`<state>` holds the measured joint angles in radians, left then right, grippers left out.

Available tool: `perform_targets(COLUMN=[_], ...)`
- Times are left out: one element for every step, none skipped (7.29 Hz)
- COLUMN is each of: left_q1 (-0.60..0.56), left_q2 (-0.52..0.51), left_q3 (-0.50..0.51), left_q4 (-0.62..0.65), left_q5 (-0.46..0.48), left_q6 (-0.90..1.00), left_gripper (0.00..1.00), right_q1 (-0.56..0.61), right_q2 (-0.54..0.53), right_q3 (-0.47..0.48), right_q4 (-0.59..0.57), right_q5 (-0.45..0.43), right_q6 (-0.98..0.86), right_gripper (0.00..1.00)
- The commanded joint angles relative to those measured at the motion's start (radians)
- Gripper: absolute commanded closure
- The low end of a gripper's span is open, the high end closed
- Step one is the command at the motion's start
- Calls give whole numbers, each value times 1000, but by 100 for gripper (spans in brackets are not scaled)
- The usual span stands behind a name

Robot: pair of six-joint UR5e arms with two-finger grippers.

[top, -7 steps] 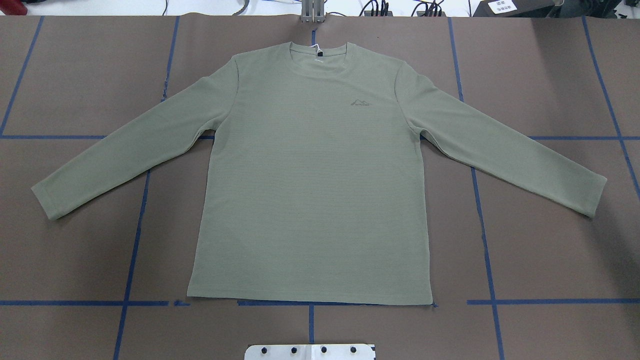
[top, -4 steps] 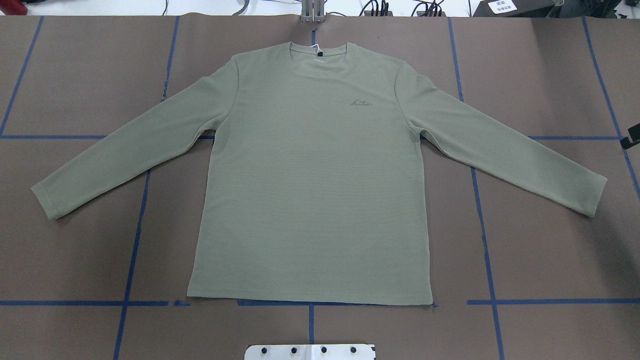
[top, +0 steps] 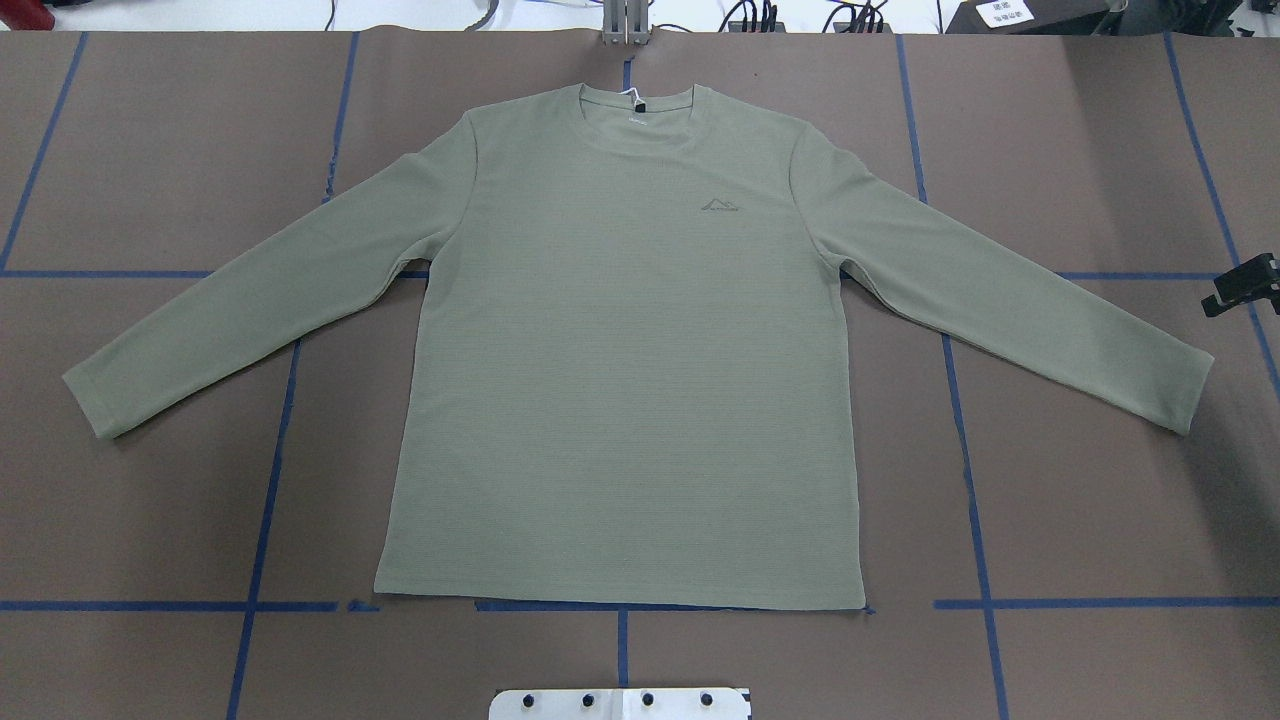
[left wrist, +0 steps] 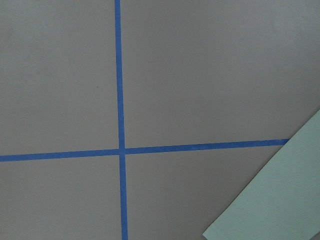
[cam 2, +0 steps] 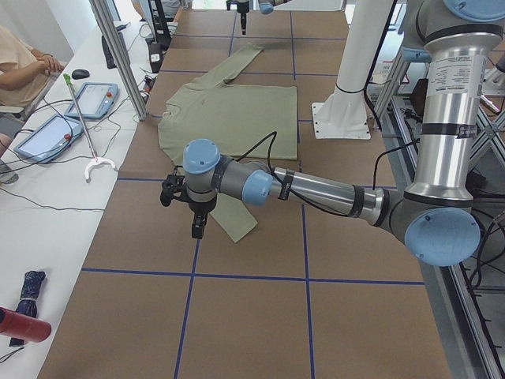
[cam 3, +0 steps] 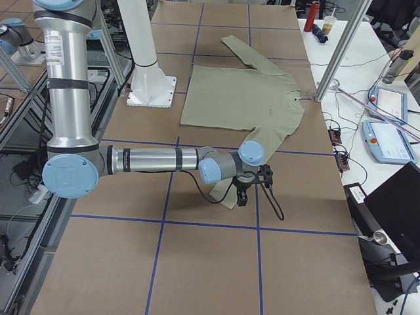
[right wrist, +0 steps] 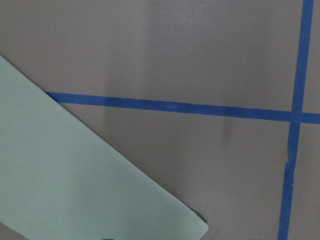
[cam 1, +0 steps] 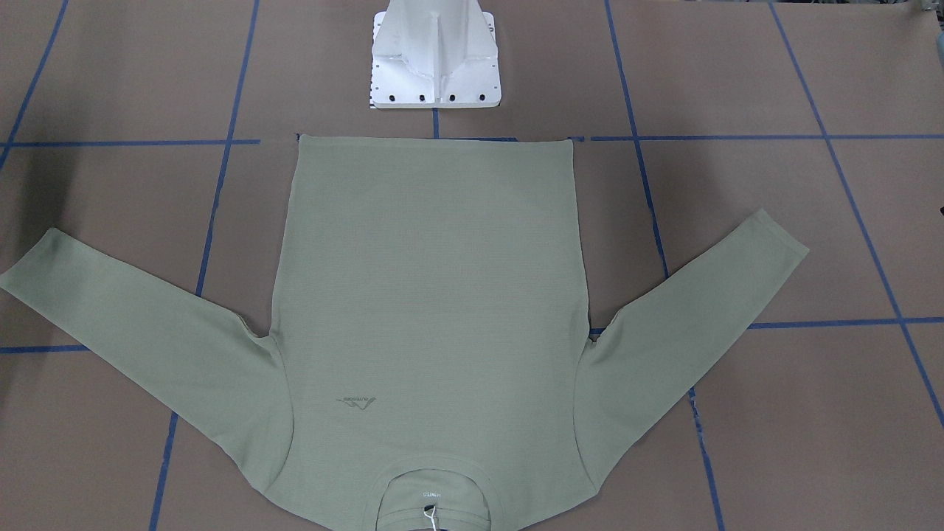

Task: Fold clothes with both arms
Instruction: 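Move the right gripper toward the cuff of the sleeve nearest it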

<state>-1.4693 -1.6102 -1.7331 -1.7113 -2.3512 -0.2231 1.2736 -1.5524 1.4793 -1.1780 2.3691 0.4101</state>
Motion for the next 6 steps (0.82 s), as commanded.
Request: perform_targets(left_q1=[3,4,4,4,4,4], left_q2=[-2,-4,-4,-4,-4,-4], left_q3=[4,4,4,4,4,4], left_q4=[-34,-53,-63,-65,-65,-65], left_q5=[0,1,1,4,4,4], left_q6=[2,-2,-2,1,1,2], left_gripper=[0,0,0,0,0,0], right_q1=[-40,-45,-49,-54,-54,-57], right_q2=[2,6,8,11,20,35], right_q3=[-59,-69,-80,-102,-128,-152], right_q4=[55,57,57,57,58,58], right_q5=[1,2,2,2,4,4], right_q6=[71,87,88,88,88,88], right_gripper=[10,10,10,10,10,12])
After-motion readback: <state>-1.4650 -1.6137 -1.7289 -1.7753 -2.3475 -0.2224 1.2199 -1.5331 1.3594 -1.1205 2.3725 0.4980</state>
